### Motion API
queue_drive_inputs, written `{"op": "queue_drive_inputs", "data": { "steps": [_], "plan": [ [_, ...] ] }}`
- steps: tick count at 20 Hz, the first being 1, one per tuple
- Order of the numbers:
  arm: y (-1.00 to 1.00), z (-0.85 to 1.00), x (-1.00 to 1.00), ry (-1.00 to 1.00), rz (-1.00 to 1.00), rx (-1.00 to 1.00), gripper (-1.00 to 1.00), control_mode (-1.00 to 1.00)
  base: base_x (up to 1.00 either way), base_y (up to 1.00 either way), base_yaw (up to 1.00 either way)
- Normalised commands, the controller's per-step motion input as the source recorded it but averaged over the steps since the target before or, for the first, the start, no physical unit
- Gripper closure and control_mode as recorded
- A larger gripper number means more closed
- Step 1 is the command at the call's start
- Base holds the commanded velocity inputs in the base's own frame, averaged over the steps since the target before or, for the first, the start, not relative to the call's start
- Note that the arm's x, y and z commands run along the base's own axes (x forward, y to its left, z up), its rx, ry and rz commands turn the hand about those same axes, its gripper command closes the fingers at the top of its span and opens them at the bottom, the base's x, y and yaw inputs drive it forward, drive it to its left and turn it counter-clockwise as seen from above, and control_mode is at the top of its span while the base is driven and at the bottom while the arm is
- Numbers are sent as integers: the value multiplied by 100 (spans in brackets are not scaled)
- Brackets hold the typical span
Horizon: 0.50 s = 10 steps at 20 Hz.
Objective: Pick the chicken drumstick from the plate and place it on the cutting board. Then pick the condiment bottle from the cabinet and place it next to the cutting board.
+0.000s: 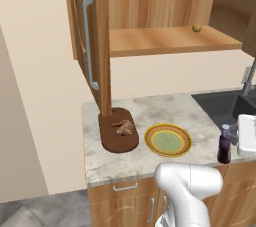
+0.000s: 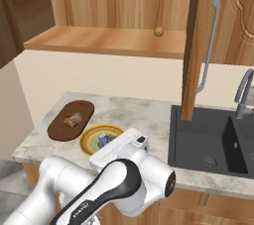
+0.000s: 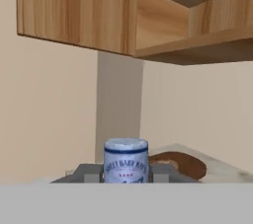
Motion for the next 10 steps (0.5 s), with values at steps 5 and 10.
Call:
{"op": "queue_drive_inputs", "data": {
  "steps": [5,10],
  "plan": [
    [0,-15,21,-6,4,15,100,-100,0,0,0],
    [-3,-15,13,-11,4,12,100,-100,0,0,0]
  ]
}}
